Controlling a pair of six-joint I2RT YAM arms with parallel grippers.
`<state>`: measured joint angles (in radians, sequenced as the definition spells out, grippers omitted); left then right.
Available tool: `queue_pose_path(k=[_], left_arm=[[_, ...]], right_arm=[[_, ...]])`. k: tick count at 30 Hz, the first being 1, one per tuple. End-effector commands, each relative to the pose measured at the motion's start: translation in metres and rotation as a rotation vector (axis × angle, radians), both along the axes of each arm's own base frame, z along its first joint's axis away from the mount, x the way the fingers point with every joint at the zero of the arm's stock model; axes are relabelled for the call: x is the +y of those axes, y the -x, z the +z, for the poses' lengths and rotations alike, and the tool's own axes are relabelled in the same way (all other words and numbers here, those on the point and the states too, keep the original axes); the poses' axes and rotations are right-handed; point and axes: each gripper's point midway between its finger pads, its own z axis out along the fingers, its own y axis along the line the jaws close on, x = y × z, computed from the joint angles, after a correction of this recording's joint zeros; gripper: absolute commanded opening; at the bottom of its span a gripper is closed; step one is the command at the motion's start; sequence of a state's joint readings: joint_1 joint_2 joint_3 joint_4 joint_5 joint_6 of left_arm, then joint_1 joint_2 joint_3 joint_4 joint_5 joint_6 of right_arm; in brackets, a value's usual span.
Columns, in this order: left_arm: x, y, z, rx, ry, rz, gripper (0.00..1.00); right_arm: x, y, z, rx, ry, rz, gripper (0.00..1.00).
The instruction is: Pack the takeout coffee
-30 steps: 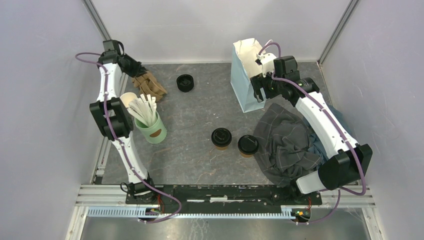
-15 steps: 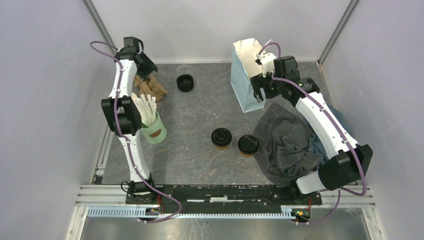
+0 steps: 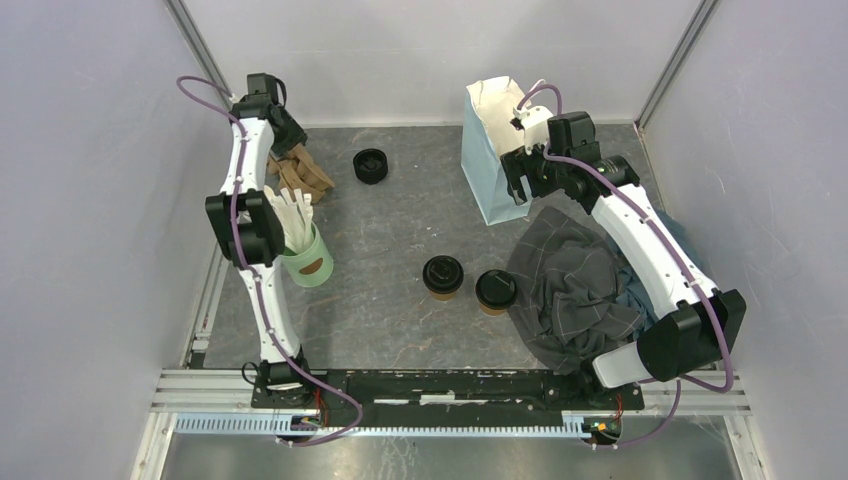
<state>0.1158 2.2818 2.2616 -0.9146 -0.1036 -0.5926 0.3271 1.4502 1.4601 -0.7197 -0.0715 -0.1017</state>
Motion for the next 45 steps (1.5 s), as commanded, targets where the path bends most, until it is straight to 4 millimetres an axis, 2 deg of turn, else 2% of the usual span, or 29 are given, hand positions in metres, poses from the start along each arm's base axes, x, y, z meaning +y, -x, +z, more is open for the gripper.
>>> queue_pose_path(k=[1, 10, 18, 21, 24, 26, 27, 34, 39, 45], left_arm=[[0.005, -0.013, 0.003, -0.028, -0.034, -0.029, 0.56], [0.010, -0.012, -0.011, 0.005, -0.056, -0.013, 0.51], [0.008, -0.013, -0.025, 0.027, -0.050, -0.028, 0.39], [0.009, -0.013, -0.025, 0.030, -0.060, -0.040, 0.26], [0.005, -0.015, -0.026, 0.018, -0.021, -0.069, 0.17], [0.000, -0.015, -0.029, 0.011, 0.034, -0.083, 0.04], [0.000, -0.016, -0.028, 0.002, 0.042, -0.084, 0.02], [-0.002, -0.026, -0.009, -0.123, 0.132, -0.123, 0.02], [-0.005, -0.027, -0.006, -0.181, 0.215, -0.137, 0.02], [-0.013, -0.033, 0.011, -0.305, 0.306, -0.174, 0.02]], right_arm=[[0.003, -0.004, 0.020, -0.063, -0.025, 0.000, 0.85], [0.002, -0.006, 0.019, -0.060, -0.018, -0.006, 0.85], [0.002, -0.006, 0.018, -0.058, -0.017, -0.006, 0.85], [0.001, -0.005, 0.018, -0.058, -0.015, -0.009, 0.85], [0.001, -0.006, 0.019, -0.060, -0.014, -0.010, 0.85], [0.001, -0.006, 0.018, -0.061, -0.010, -0.011, 0.85], [0.000, -0.006, 0.019, -0.062, -0.011, -0.012, 0.85], [-0.003, -0.006, 0.019, -0.068, 0.002, -0.022, 0.85], [-0.004, -0.007, 0.020, -0.071, 0.008, -0.026, 0.86], [-0.004, -0.007, 0.020, -0.070, 0.008, -0.025, 0.85]])
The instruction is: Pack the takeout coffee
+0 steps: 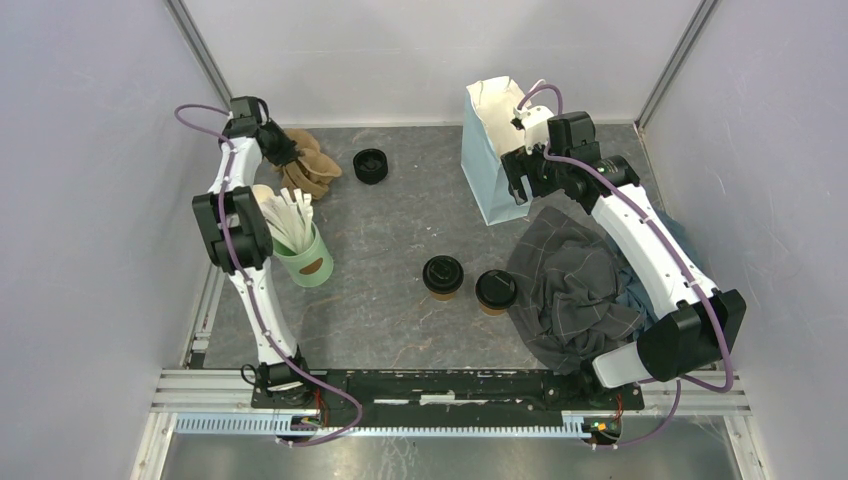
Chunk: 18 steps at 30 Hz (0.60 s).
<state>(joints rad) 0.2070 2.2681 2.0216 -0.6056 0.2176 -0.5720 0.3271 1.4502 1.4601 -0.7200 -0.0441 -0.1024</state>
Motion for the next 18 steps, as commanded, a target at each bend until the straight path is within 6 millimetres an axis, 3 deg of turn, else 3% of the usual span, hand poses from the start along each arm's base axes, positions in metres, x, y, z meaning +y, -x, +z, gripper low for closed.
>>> queue_pose_path(k=[1, 5, 12, 15, 18], left_arm=[[-0.014, -0.016, 0.049, -0.201, 0.117, -0.038, 0.02], [-0.015, -0.015, 0.052, -0.230, 0.138, -0.049, 0.02], [-0.012, -0.019, 0.096, -0.340, 0.088, -0.068, 0.02], [-0.021, -0.017, 0.119, -0.406, 0.105, -0.104, 0.02], [-0.045, -0.011, 0.137, -0.462, 0.154, -0.205, 0.02]], right_arm=[[0.001, -0.006, 0.020, -0.065, -0.009, -0.004, 0.85], [0.000, -0.005, 0.020, -0.066, -0.006, -0.007, 0.86], [0.001, -0.006, 0.020, -0.065, -0.010, -0.004, 0.86], [0.002, -0.007, 0.020, -0.063, -0.015, -0.001, 0.86], [0.004, -0.007, 0.020, -0.061, -0.021, 0.004, 0.86]])
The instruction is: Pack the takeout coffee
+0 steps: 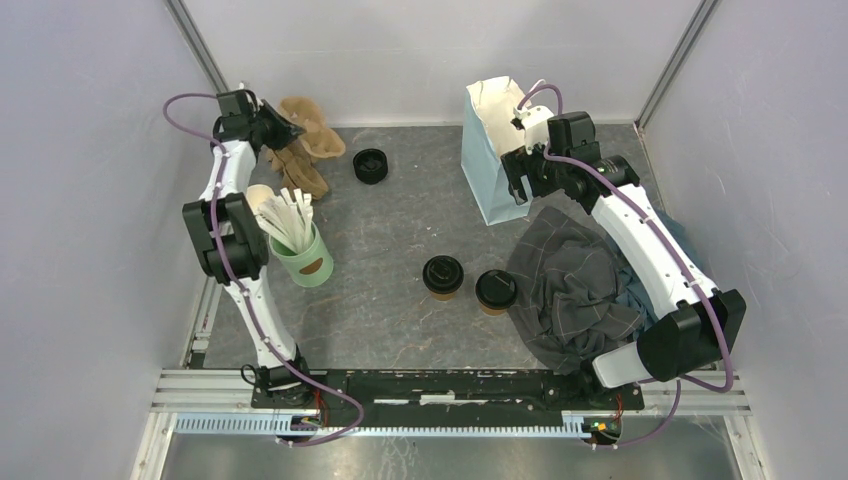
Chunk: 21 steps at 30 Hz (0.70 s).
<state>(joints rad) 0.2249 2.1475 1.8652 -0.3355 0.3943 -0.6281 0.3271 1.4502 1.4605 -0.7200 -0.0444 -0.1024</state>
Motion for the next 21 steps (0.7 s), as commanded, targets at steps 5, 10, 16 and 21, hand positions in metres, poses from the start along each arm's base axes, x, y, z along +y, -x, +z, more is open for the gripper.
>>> queue_pose_path(k=[5, 10, 16, 21], left_arm=[[-0.079, 0.011, 0.120, -0.337, 0.106, -0.296, 0.02], [-0.140, 0.030, 0.158, -0.420, 0.092, -0.429, 0.02], [-0.223, 0.086, 0.208, -0.510, 0.113, -0.619, 0.02], [-0.275, 0.148, 0.248, -0.601, 0.227, -0.749, 0.02]], right_arm=[[0.005, -0.006, 0.028, -0.073, -0.031, 0.007, 0.86], [0.006, -0.002, 0.052, -0.115, -0.060, 0.007, 0.86], [0.017, 0.013, 0.090, -0.173, -0.159, 0.050, 0.86], [0.049, 0.031, 0.131, -0.223, -0.359, 0.173, 0.88]])
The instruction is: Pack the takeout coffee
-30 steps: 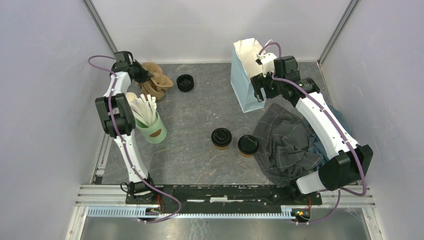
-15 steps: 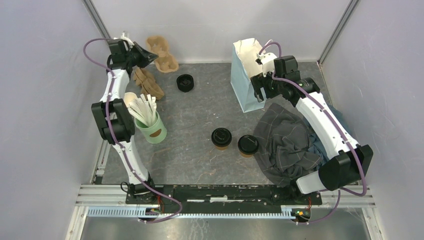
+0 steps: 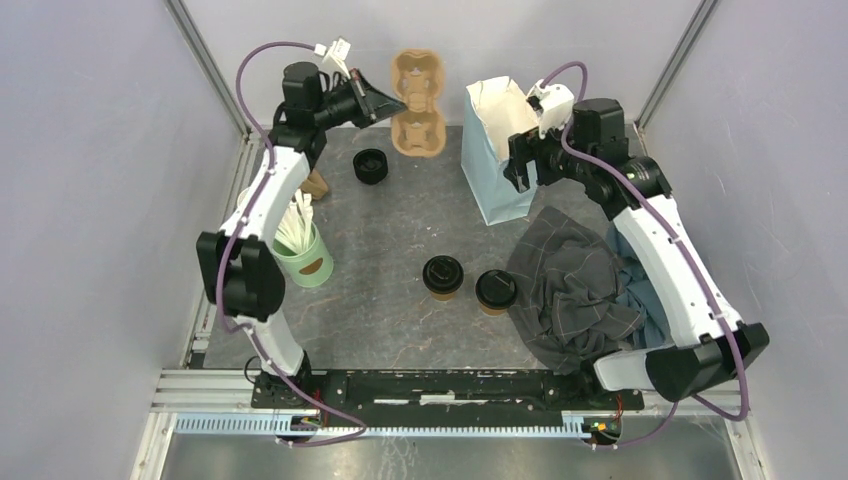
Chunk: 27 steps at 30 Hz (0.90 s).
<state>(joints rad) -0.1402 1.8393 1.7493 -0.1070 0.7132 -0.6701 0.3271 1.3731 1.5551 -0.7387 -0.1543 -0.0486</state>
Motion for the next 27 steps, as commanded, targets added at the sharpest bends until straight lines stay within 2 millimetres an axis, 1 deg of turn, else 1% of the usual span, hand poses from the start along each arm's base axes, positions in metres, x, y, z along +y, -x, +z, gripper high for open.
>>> queue_pose_path(k=[1, 2, 4, 7, 11, 14, 17, 22, 27], left_arm=[[-0.036, 0.068, 0.080, -0.174, 0.133, -0.146, 0.02], [-0.044, 0.081, 0.084, -0.180, 0.140, -0.173, 0.02], [-0.051, 0.099, 0.089, -0.189, 0.148, -0.191, 0.02], [-0.054, 0.123, 0.096, -0.206, 0.176, -0.212, 0.02], [-0.052, 0.142, 0.104, -0.224, 0.196, -0.213, 0.02], [-0.054, 0.155, 0.109, -0.227, 0.228, -0.220, 0.02], [-0.055, 0.166, 0.115, -0.237, 0.249, -0.225, 0.02], [-0.054, 0.175, 0.120, -0.245, 0.268, -0.222, 0.02], [-0.054, 0.179, 0.119, -0.241, 0.270, -0.223, 0.02]], right_arm=[[0.039, 0.021, 0.074, -0.128, -0.250, 0.155, 0.88], [0.044, 0.024, 0.081, -0.135, -0.288, 0.177, 0.89], [0.052, 0.029, 0.091, -0.138, -0.347, 0.207, 0.89], [0.063, 0.031, 0.103, -0.112, -0.459, 0.247, 0.89], [0.080, 0.037, 0.121, -0.062, -0.624, 0.330, 0.85], [0.089, 0.044, 0.129, -0.033, -0.752, 0.383, 0.77], [0.095, 0.049, 0.123, 0.027, -0.836, 0.407, 0.70], [0.097, 0.057, 0.117, 0.053, -0.912, 0.414, 0.66], [0.098, 0.064, 0.110, 0.082, -0.946, 0.419, 0.59]])
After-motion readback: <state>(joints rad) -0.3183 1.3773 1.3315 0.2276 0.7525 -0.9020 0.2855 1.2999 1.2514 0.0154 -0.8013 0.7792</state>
